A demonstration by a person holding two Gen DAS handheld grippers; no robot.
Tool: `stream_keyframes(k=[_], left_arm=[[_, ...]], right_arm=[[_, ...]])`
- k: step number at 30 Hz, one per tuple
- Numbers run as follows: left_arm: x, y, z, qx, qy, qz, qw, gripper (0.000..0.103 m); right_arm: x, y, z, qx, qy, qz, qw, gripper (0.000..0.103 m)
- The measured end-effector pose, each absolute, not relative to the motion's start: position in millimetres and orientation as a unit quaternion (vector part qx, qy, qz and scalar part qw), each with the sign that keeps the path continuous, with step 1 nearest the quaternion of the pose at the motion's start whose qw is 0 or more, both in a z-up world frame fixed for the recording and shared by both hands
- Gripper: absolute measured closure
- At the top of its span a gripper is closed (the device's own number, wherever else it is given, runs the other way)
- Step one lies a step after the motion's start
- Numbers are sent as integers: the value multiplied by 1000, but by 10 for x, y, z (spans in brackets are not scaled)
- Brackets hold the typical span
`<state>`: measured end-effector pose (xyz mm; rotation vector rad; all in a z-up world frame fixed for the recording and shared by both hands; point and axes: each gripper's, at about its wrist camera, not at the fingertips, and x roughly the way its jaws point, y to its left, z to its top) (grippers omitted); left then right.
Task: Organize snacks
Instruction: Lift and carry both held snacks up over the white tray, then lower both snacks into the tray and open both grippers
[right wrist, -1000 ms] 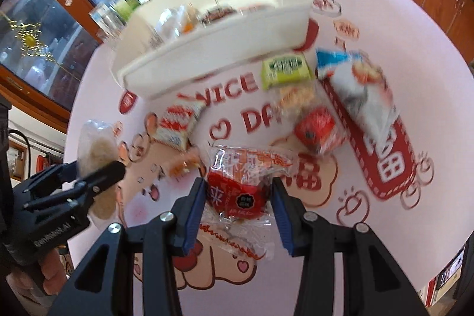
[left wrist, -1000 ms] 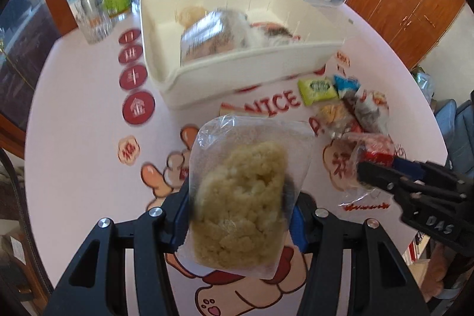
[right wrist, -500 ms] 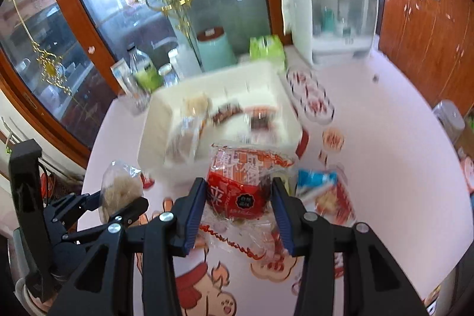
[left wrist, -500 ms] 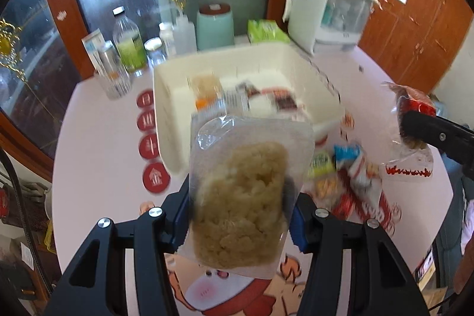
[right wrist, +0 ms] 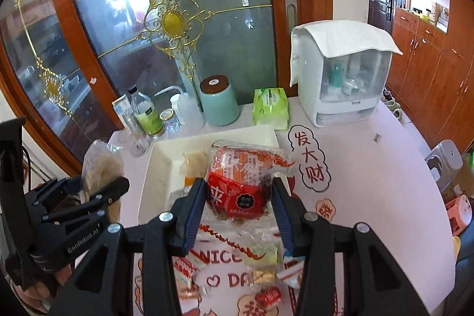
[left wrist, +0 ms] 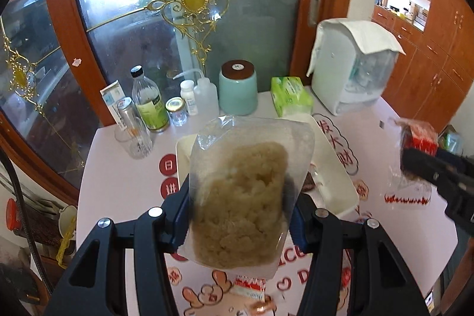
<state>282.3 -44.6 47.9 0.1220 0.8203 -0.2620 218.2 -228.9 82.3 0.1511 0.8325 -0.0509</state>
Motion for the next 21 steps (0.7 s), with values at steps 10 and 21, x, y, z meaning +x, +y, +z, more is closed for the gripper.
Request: stream_keyframes(k=[10, 21], left_arm=[[3425, -506, 59, 58, 443, -108, 888, 49], [3602, -444, -279, 60, 463, -103, 879, 7]], right_arm=[[2790, -2281, 503, 83, 436, -34, 896, 57], [3176, -2037, 58, 57, 487, -36, 871, 55]])
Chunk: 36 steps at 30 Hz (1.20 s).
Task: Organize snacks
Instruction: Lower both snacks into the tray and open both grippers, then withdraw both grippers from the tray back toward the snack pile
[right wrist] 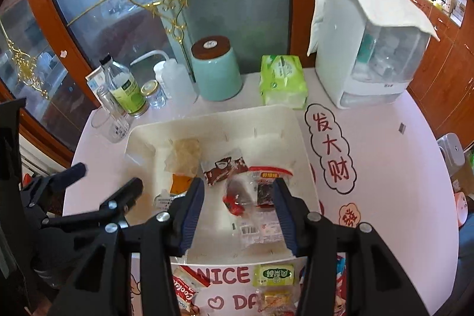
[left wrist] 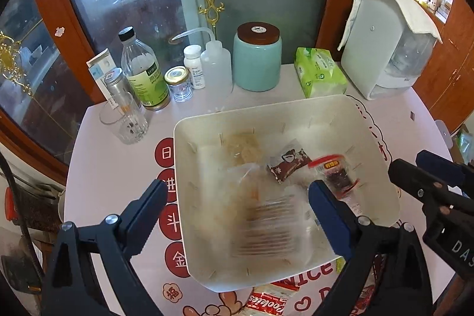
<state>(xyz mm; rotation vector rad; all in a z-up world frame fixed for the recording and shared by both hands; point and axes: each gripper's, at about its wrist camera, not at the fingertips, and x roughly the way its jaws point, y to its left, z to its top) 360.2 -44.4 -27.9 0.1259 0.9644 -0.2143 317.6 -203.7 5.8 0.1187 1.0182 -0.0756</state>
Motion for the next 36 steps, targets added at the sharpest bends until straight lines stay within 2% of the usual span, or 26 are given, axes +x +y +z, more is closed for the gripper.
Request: stream_keyframes(k=[20, 36], left_arm=[[3198, -354, -342, 68, 475, -98, 872, 7], [2151, -399, -72, 46, 446, -145, 882, 7]], right_arm=[[2765, -2049, -74, 50, 502, -30, 863, 55], [1866, -2294, -46, 71, 493, -11, 867, 55]])
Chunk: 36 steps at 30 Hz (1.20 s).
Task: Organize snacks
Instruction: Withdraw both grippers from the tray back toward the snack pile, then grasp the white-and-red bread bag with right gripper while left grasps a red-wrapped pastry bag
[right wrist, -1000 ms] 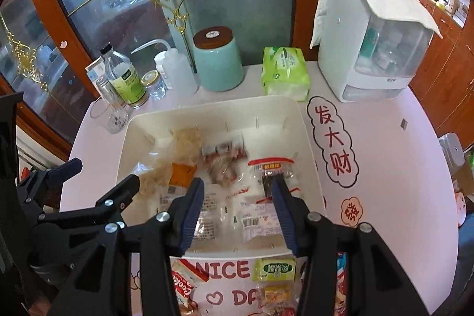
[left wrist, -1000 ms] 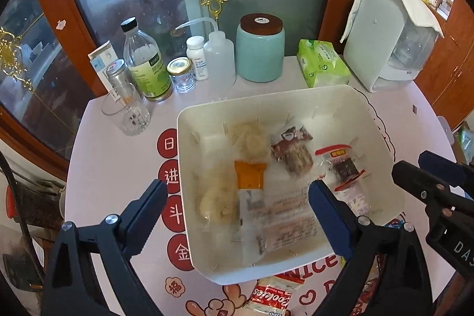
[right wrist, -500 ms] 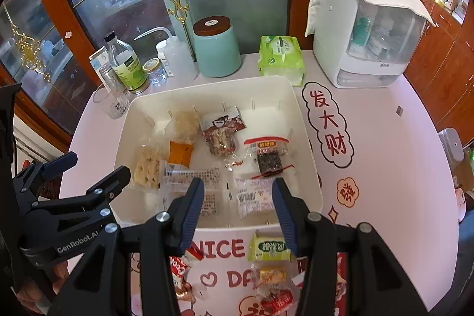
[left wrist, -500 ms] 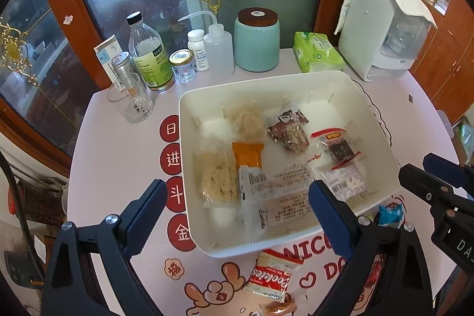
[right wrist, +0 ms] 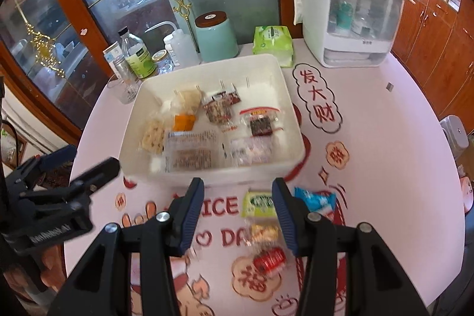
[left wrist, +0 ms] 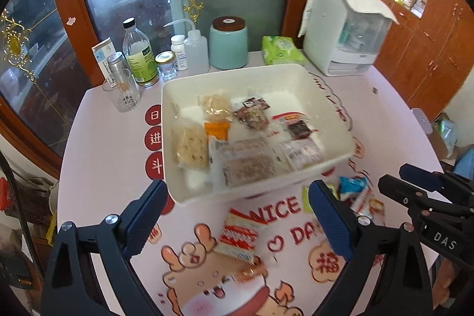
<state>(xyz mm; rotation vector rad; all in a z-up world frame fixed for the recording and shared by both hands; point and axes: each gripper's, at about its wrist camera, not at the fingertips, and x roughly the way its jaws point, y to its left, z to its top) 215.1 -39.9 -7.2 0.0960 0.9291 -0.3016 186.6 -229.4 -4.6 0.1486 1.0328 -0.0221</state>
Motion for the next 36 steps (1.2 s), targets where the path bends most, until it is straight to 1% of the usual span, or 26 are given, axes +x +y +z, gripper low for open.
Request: stream_keyframes(k=[9, 12, 17, 22, 28, 31, 35, 36], left_arm=[[1488, -615, -68, 38, 436, -155, 886, 7], [1301, -751, -173, 34, 444, -161, 881, 7], [1147, -1021, -449, 35, 468, -166, 867, 7], [1154, -1323, -863, 36, 505, -171, 845, 7], [1298, -1569, -1436, 46, 547, -175, 817, 7], [1376, -1613, -1639, 42, 565, -173, 806, 7], [1467, -1616, -1771, 37, 577, -172, 797, 7], [1486, -1619, -1800, 38, 578, -173, 797, 7]], right_arm=[[1107, -2738, -90, 49, 488, -16, 872, 55], [884, -2948, -142, 46, 488, -17, 871, 54], [652, -3213, -273, 44, 488, -19, 872, 49], [648, -3364, -458, 52, 495, -18, 867, 48], [880, -3413, -798, 55, 510, -6, 858, 46], [1034, -3394, -1006, 59, 526, -5, 848, 45], [1253, -3336, -1288, 49, 549, -5, 834, 45], [1304, -3325, -1359, 51, 553, -1, 832, 43]])
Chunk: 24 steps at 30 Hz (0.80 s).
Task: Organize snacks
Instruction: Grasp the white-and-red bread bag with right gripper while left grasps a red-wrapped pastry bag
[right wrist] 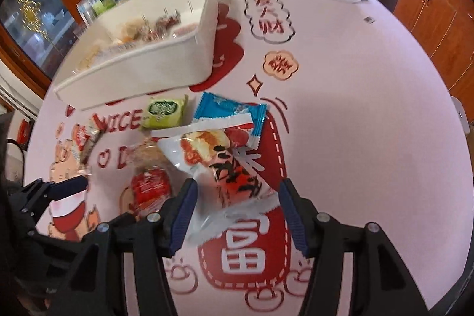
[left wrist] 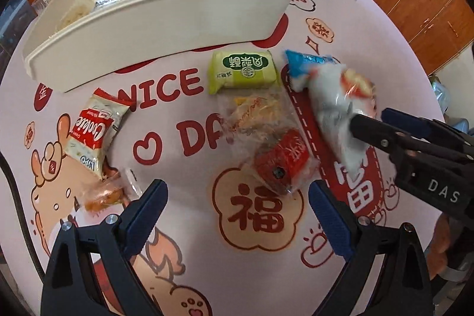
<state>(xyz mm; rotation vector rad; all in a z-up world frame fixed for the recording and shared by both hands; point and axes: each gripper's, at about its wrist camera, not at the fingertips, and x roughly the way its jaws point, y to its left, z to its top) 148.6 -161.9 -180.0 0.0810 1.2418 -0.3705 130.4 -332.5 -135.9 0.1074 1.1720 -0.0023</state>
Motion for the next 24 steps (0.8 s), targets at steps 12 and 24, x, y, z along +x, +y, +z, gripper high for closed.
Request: stream_keyframes(k=[12, 24], left_arm=[[1641, -1719, -2004, -4, 600, -179, 780, 7], [1706, -2061, -2130, -33, 573, -145, 806, 22]], right_arm=[[1456, -3425, -1768, 59, 578, -16, 814, 70], [1120, -3544, -1697, 77, 560, -26, 825, 76]])
